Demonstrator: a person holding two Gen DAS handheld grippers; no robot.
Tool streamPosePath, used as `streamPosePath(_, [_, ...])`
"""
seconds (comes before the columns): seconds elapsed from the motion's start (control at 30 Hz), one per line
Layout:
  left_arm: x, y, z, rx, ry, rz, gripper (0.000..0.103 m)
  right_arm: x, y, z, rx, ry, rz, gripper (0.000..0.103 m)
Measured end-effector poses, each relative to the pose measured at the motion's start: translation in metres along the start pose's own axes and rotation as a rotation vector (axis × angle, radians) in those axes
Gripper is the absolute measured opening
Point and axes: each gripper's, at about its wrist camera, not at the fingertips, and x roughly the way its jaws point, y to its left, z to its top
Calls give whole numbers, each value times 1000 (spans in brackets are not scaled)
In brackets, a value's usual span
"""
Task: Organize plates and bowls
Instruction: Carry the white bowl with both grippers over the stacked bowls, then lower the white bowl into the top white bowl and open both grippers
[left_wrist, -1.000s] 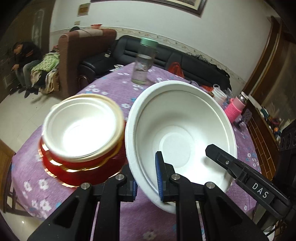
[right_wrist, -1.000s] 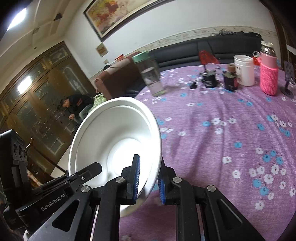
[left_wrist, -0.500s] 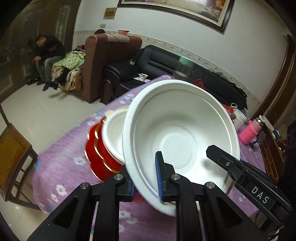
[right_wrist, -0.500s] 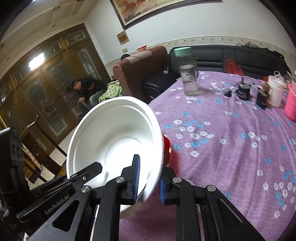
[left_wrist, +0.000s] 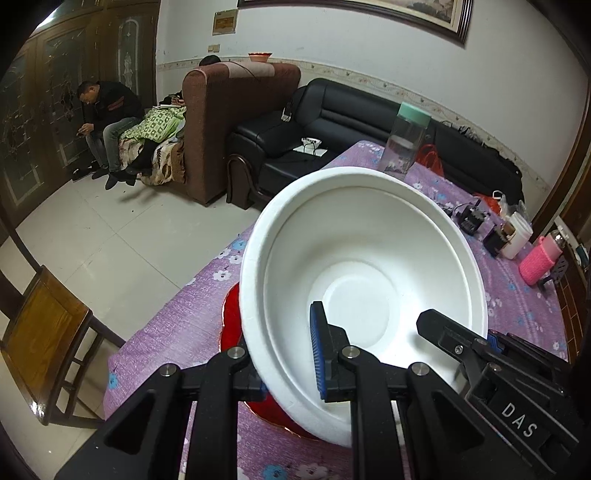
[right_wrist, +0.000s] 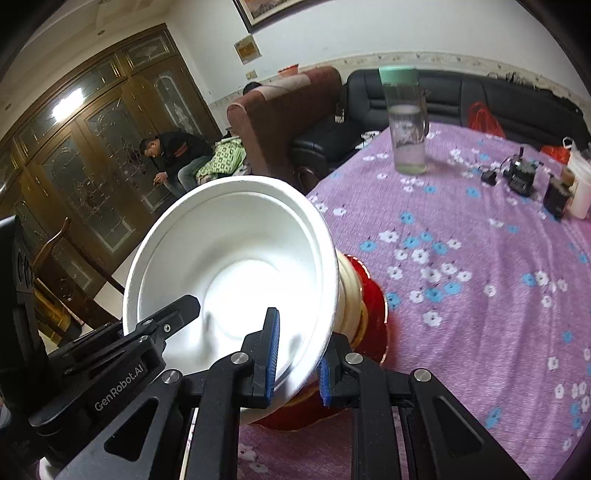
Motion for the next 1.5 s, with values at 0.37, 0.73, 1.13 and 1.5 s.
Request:
streamPosePath(0.37, [16,6,2,-18,39,6,19,16,-4,3,17,32,-5,20])
streamPosePath(0.73, [-5,26,2,-113,-32,-32,62,20,-6,4,27,29,0,20])
streamPosePath(1.13, [-22,41,-12,-171,-79,-70,70,10,5,-1,-18,-78,-62,66])
streamPosePath(1.5, [-25,39,-25,-184,-63,-100,71,-24,4,-6,-16,-209,-88,76])
